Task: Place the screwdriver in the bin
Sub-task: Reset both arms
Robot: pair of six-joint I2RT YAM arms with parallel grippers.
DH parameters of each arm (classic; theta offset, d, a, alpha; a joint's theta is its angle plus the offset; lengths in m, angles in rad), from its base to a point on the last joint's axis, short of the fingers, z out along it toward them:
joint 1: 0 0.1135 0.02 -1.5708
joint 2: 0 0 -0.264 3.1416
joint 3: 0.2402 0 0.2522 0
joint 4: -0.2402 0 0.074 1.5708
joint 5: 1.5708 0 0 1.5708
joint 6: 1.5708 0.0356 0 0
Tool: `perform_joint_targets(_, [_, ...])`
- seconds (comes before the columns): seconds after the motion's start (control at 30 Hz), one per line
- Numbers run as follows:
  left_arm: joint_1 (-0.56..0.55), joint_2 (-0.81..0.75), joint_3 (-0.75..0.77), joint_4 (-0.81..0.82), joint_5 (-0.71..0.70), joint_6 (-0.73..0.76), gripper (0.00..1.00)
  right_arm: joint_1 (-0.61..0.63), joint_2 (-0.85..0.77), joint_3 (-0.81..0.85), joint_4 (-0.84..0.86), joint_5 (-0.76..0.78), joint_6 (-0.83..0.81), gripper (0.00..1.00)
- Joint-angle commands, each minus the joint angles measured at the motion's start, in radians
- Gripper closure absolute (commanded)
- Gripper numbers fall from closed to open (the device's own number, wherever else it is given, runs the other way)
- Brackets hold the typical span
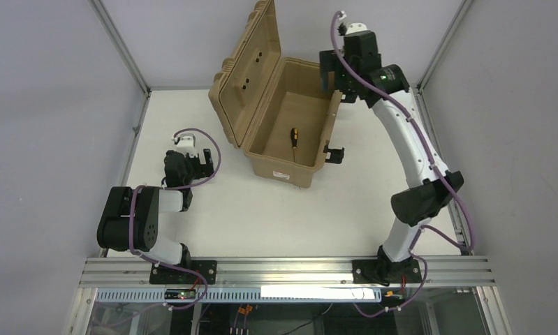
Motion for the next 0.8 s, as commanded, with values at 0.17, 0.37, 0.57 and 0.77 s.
perform_joint_targets(0.17, [0.010,0.000,0.007,0.037,0.011,-0.009,0.01,-0.224,-0.181,-0.111,0.036,-0.217,-0.061,0.01])
perform_joint_targets(0.37, [0.010,0.000,0.007,0.038,0.011,-0.009,0.01,-0.363,-0.198,-0.139,0.012,-0.353,-0.071,0.01])
perform_joint_targets(0.57, [0.010,0.001,0.007,0.037,0.011,-0.009,0.01,-0.442,-0.196,-0.171,0.018,-0.410,-0.095,0.01])
perform_joint_targets(0.77, [0.010,0.001,0.007,0.038,0.011,-0.009,0.01,-0.443,-0.176,-0.163,0.009,-0.423,-0.079,0.01])
